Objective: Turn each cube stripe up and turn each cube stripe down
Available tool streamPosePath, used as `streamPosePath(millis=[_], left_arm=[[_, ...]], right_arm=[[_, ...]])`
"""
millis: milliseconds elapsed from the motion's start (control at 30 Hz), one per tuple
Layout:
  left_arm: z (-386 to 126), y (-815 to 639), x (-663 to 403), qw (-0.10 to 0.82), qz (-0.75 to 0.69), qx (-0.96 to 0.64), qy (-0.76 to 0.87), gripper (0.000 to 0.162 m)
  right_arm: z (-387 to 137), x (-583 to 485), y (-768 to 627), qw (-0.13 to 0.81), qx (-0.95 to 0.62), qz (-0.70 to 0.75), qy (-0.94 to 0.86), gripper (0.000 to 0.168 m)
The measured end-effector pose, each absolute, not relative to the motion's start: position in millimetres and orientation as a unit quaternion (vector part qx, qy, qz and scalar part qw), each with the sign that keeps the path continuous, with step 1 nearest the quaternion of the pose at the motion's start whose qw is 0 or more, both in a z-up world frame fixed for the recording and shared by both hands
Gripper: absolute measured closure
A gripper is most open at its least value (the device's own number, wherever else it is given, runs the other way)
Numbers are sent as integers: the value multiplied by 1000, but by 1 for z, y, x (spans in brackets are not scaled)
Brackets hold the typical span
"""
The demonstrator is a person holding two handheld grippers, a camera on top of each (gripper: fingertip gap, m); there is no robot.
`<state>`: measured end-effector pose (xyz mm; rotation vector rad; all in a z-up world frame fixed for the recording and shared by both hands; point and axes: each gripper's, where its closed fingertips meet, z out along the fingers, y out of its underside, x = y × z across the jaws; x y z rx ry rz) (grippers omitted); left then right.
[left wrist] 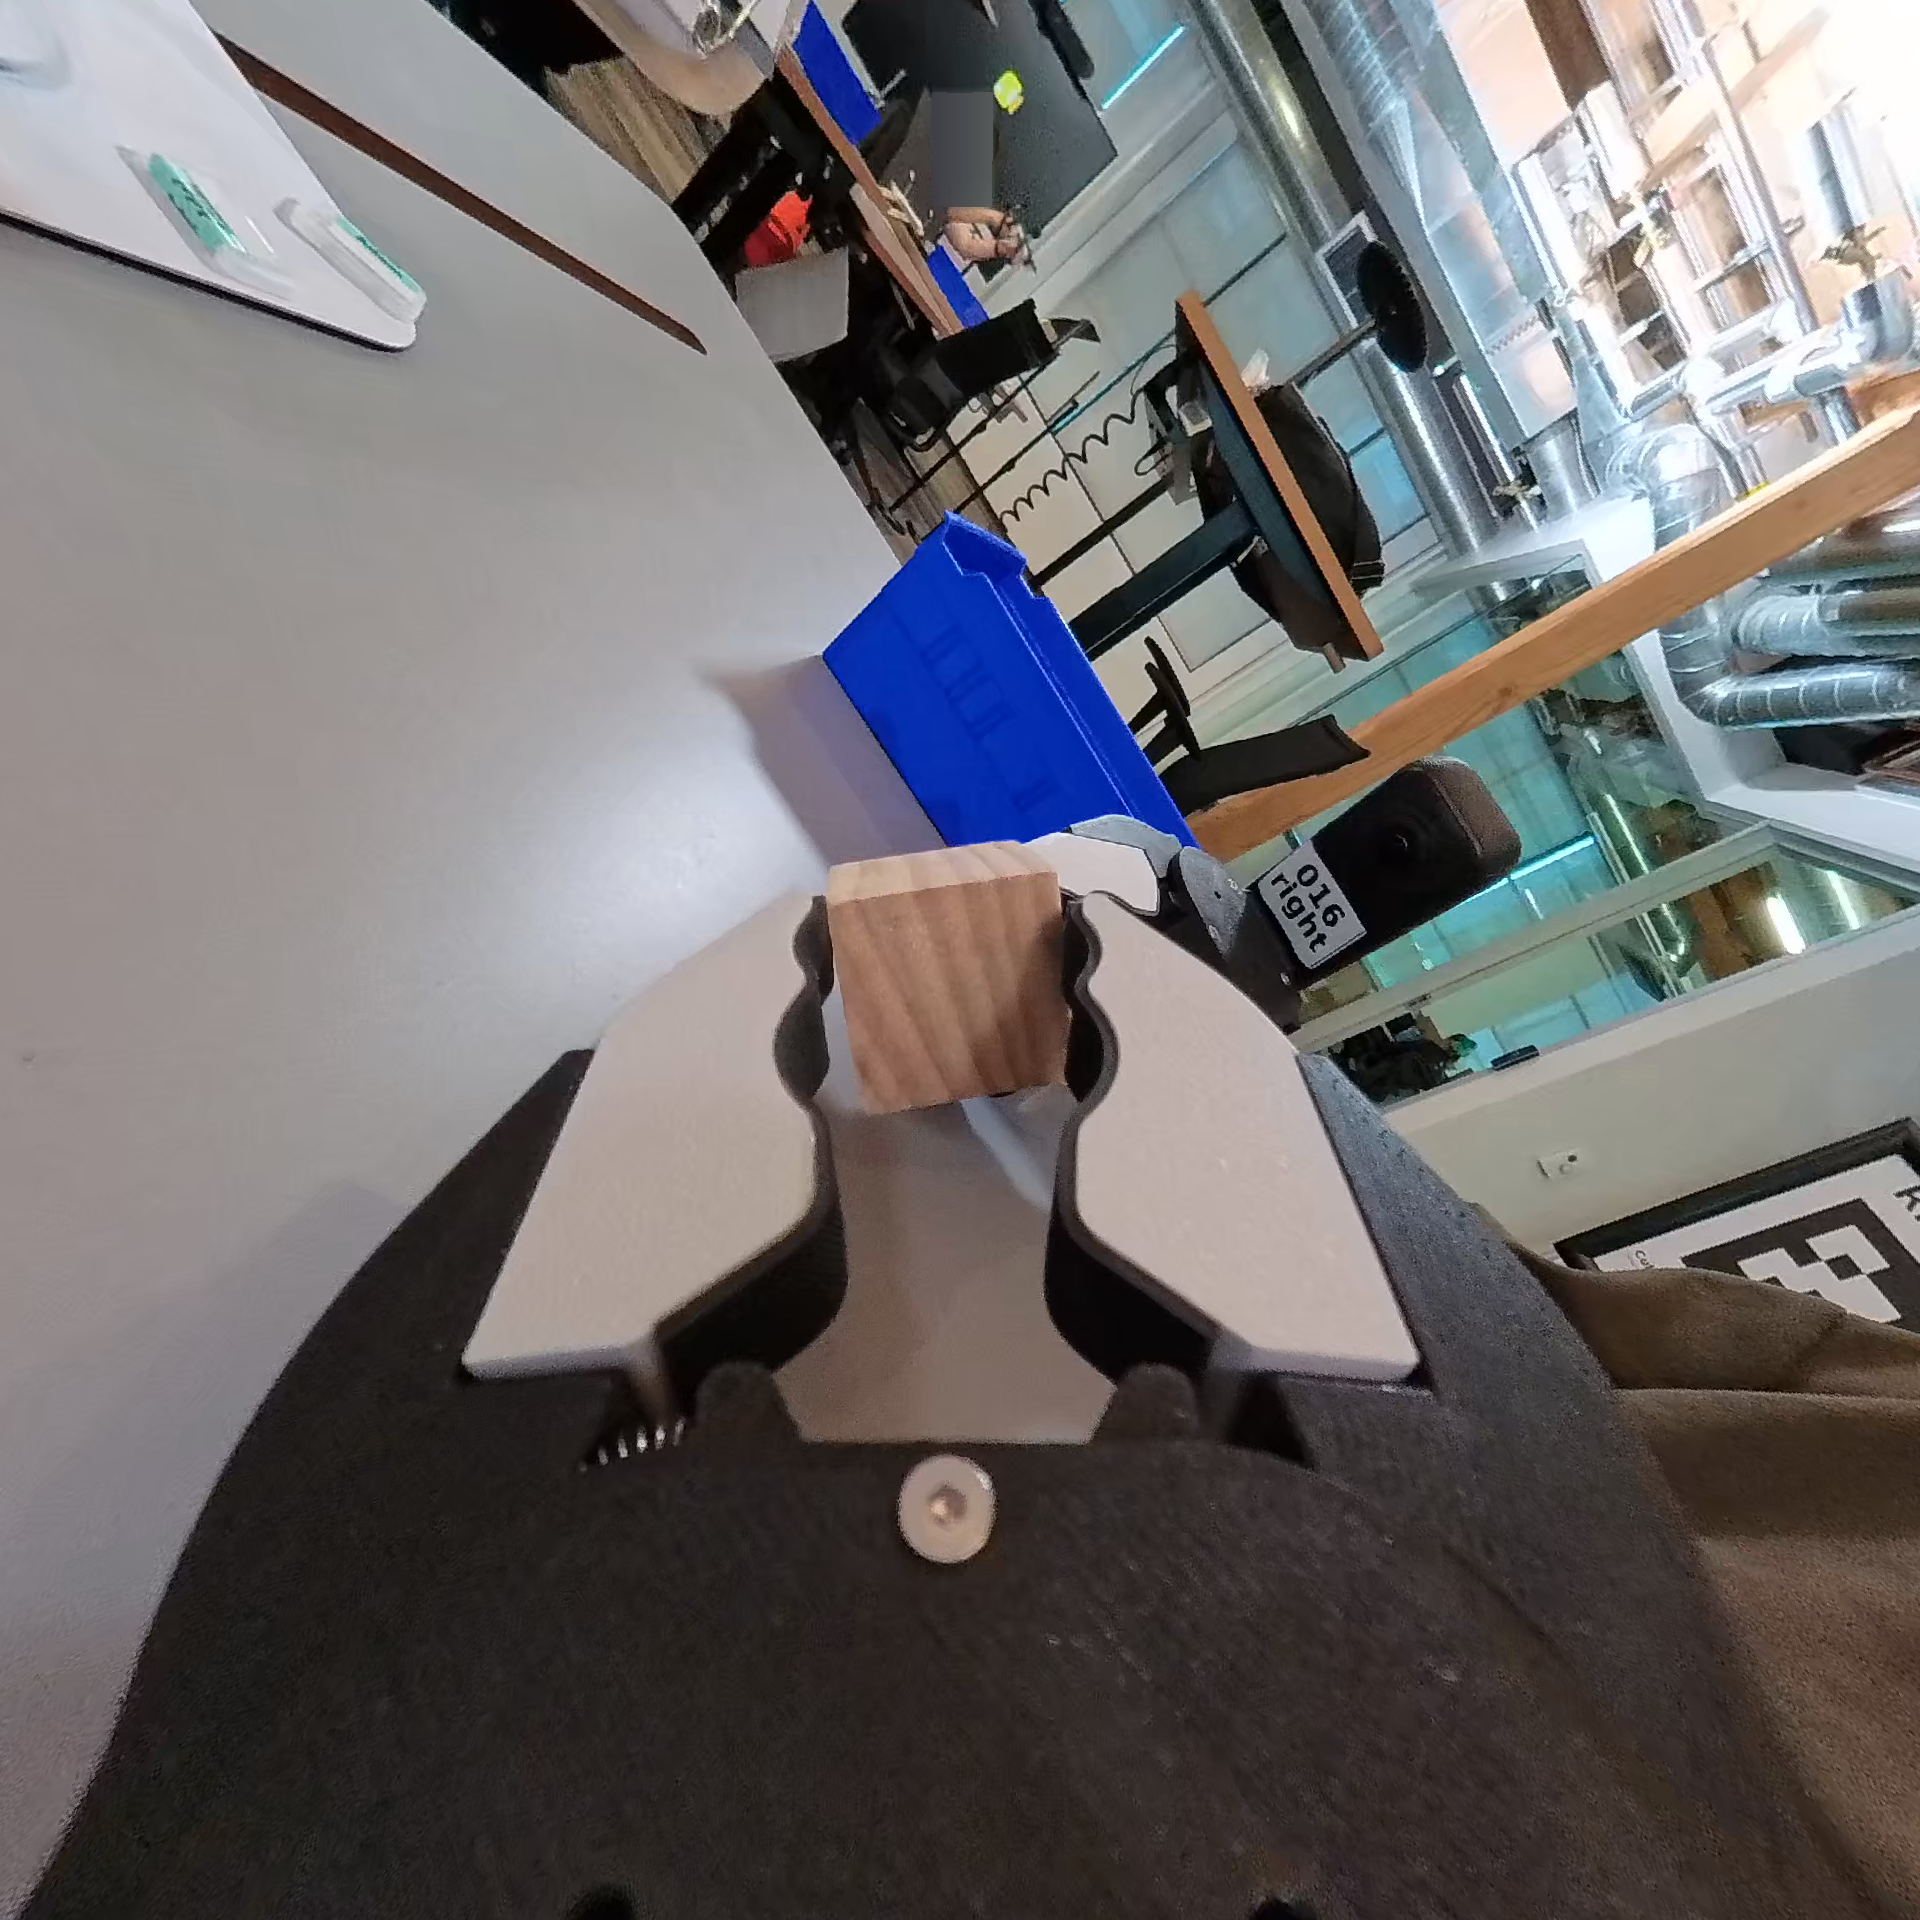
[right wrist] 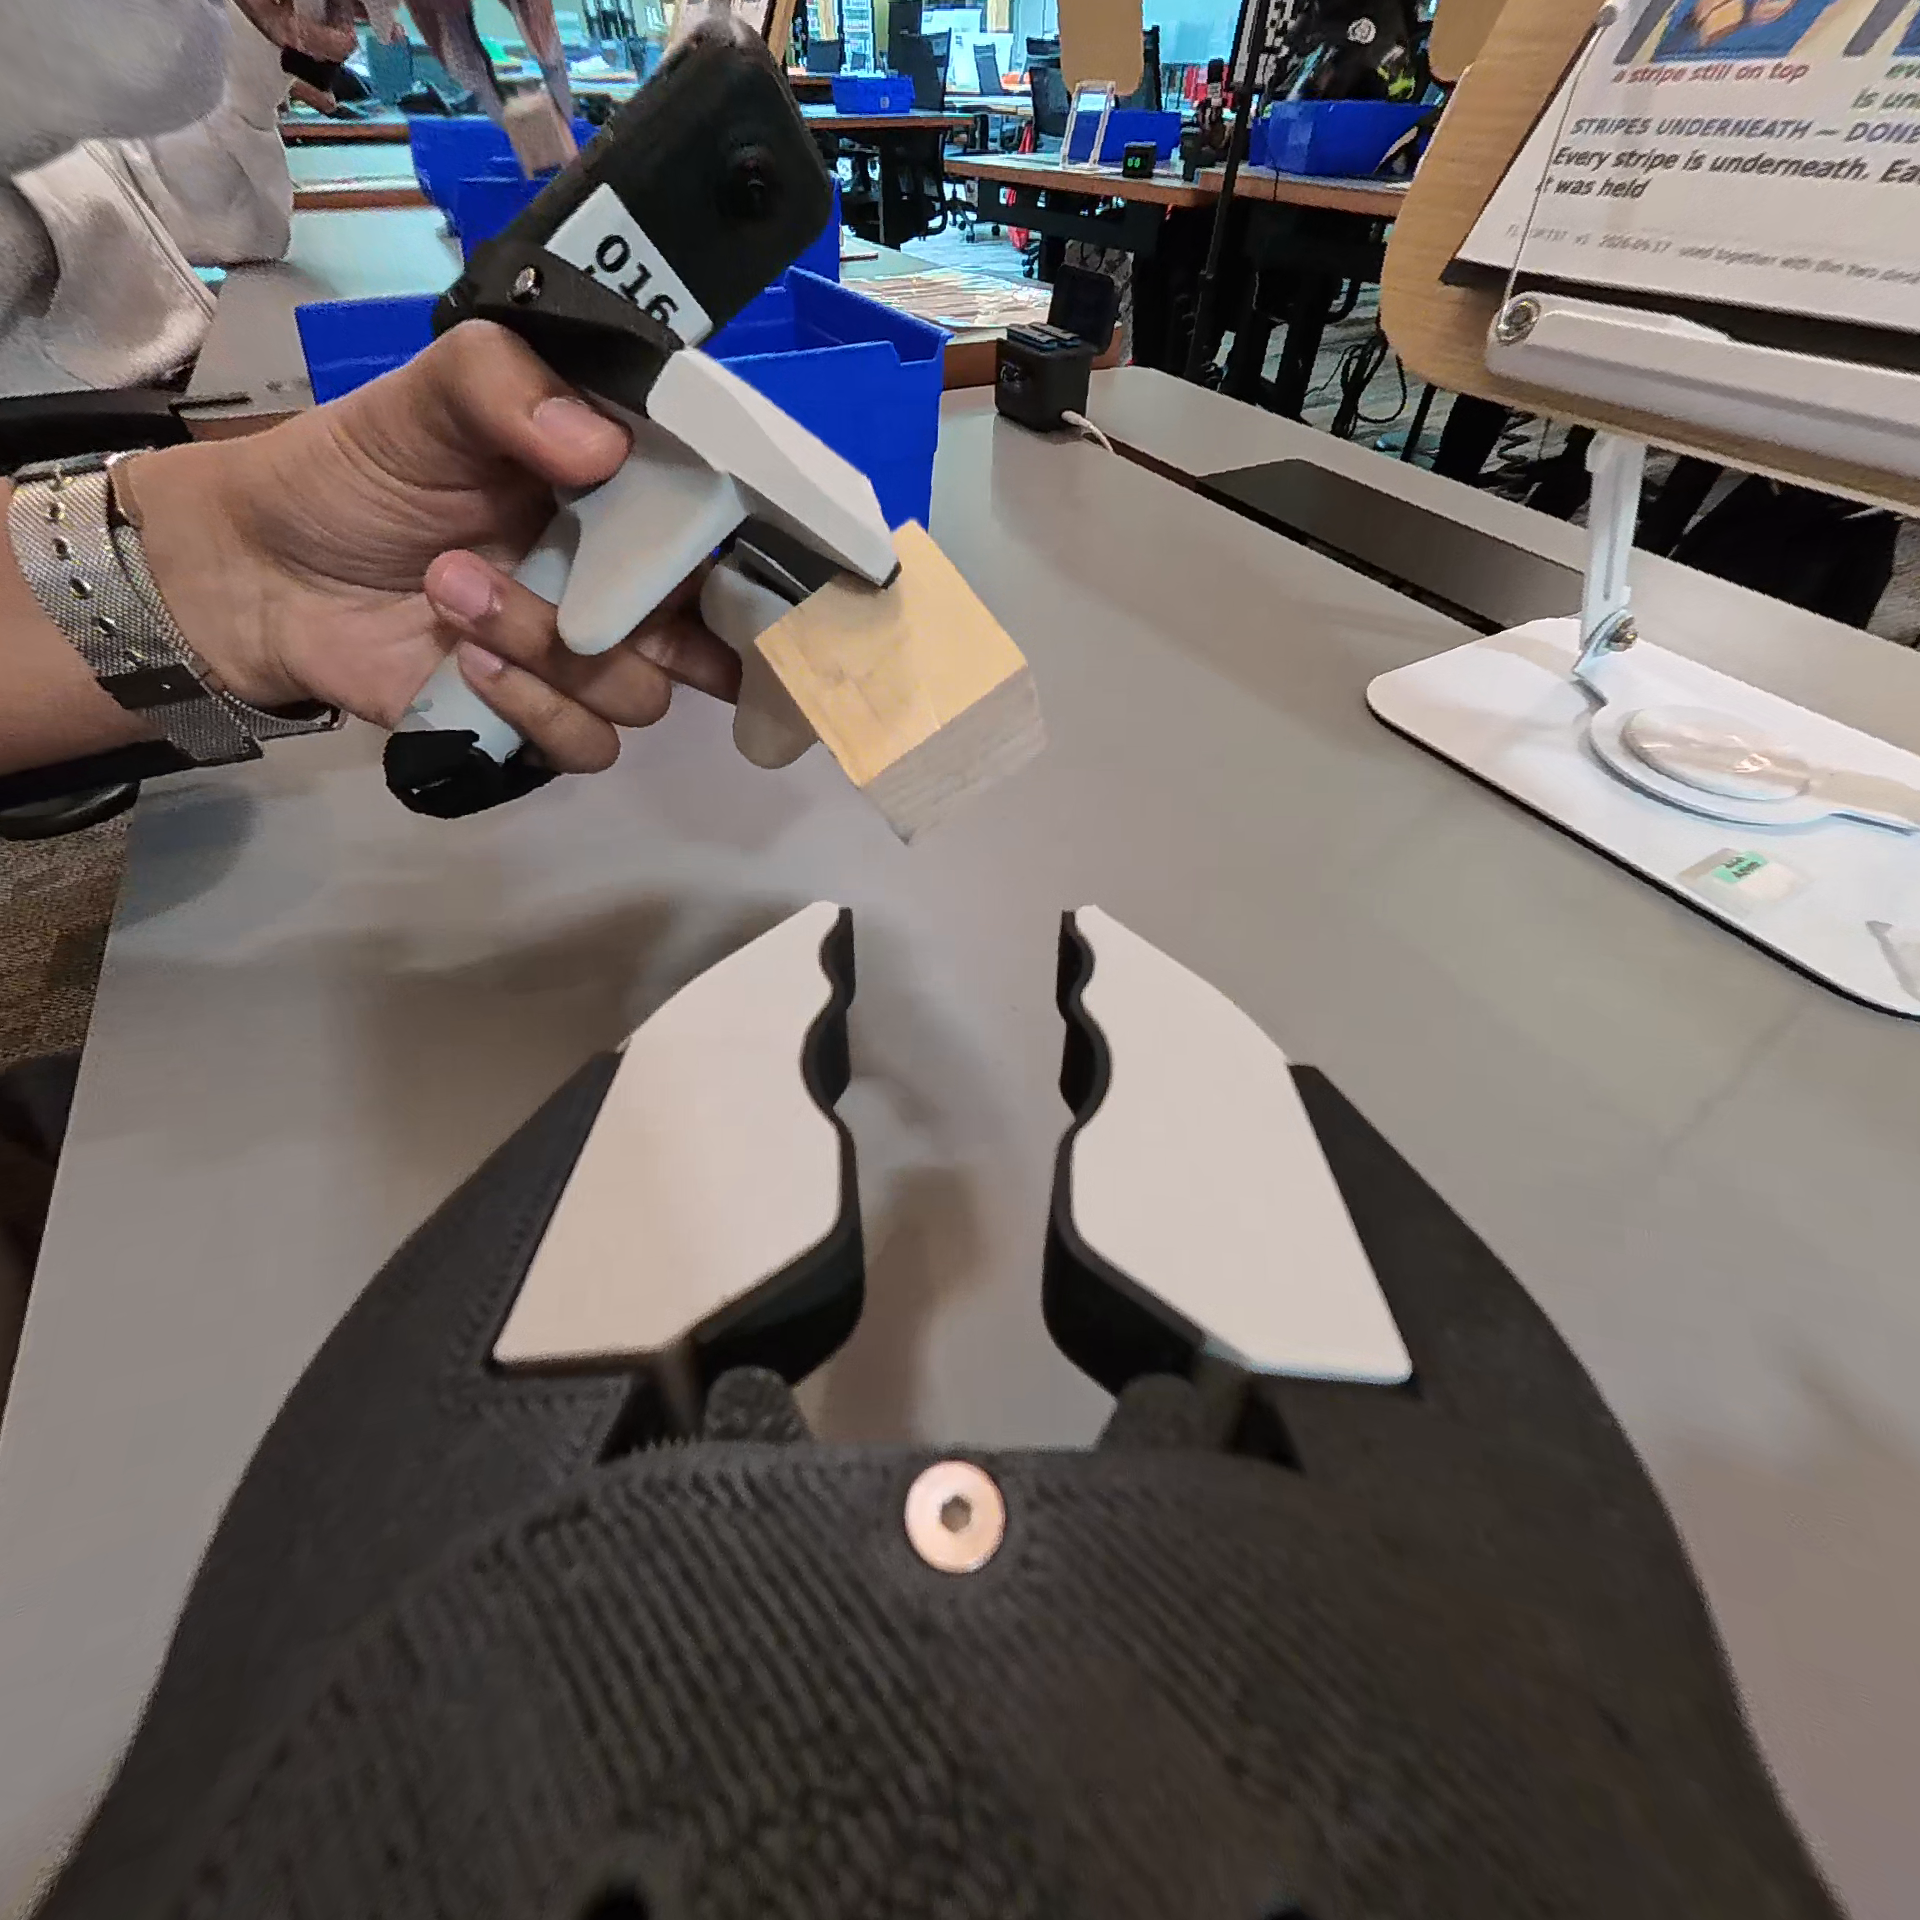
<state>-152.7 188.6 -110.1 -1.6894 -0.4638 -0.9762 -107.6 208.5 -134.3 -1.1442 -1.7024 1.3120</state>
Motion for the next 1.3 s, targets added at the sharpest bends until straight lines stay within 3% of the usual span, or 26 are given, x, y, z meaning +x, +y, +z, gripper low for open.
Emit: streamPosePath(millis=[1300], left_arm=[[-113,193,-143,522,-435,-708,-191,119]], right_arm=[[-134,-108,209,355,-436,500,-658,130]])
